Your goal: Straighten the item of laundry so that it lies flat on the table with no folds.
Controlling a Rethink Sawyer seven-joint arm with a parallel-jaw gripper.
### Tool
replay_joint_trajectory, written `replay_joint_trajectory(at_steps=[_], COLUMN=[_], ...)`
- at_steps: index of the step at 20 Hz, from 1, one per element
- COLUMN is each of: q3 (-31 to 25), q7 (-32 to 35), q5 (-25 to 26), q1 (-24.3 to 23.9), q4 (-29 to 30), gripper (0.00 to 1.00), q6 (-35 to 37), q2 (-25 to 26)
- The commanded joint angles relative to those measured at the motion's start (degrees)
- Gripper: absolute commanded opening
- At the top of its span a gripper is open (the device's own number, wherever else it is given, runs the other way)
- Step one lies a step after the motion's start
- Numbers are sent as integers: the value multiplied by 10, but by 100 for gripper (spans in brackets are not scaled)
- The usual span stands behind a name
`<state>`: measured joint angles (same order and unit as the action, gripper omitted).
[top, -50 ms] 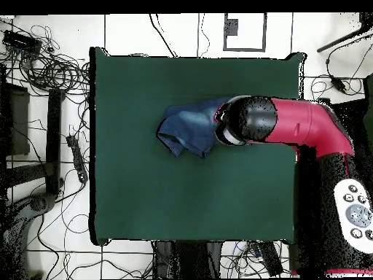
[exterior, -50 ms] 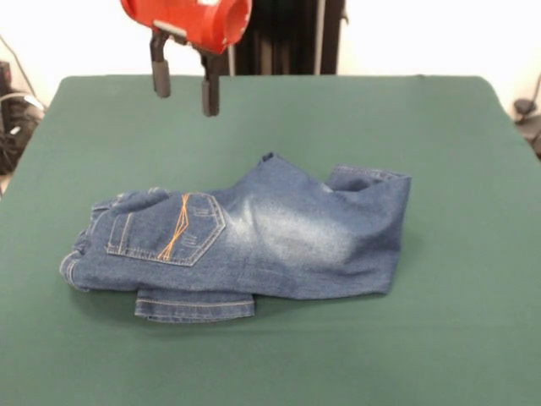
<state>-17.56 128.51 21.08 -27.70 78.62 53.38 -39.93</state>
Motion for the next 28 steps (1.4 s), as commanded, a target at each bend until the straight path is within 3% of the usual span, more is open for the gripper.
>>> replay_joint_trajectory(at_steps=[1,19,24,28], q3=[-24,-29,-32,-23], q7=[-49,-60,-62,-48], q5=[30,69,66,54], q1=[23,29,23,29], q4=[-32,-95,-105,-88], gripper=[100,100,100,100], q6=[-26,-139,-142,-110], q2=[110,253,264,224])
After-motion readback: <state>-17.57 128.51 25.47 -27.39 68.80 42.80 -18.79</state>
